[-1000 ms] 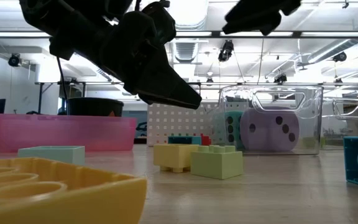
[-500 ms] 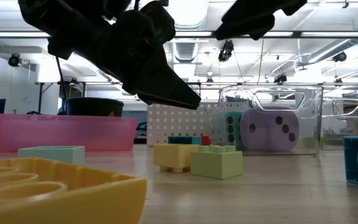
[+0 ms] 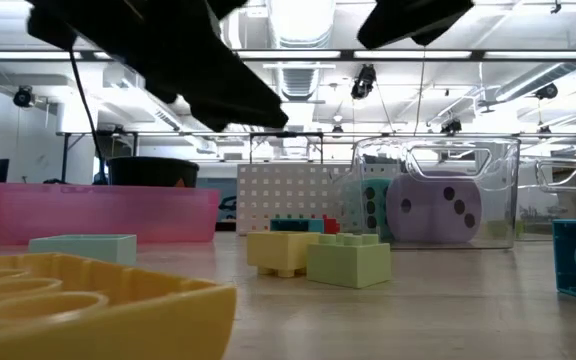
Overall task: Pick & Place Toys
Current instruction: Put the right small dark blue game piece into the right transparent bin
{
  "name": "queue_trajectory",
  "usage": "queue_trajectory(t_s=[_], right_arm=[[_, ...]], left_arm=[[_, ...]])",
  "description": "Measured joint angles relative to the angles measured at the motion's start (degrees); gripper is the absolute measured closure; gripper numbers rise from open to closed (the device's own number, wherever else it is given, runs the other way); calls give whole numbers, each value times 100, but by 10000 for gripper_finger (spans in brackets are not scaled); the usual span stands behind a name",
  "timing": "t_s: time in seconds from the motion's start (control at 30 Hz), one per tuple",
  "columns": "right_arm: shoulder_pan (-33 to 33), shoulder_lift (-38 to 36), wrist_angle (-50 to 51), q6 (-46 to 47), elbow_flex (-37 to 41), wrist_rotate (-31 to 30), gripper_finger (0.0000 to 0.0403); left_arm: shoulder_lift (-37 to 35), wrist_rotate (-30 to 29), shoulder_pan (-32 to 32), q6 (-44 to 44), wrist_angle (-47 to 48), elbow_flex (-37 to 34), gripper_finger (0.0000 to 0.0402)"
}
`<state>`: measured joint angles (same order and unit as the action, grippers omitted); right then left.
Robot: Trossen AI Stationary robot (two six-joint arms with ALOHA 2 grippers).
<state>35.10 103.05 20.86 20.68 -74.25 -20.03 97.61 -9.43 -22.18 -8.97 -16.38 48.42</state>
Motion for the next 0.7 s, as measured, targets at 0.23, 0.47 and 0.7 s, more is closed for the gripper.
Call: queue_trajectory(t_s=[0.23, 0.47, 0.7], right_arm=[[174, 364, 8, 537, -66, 241, 220], [390, 293, 490, 1180, 81, 259, 220], [556, 281, 649, 1600, 505, 364, 220]], left_arm=[[-7, -2, -63, 142, 232, 0, 252], [-5, 0, -65, 144, 414, 0, 252], [-5, -1, -65, 144, 422, 0, 252]])
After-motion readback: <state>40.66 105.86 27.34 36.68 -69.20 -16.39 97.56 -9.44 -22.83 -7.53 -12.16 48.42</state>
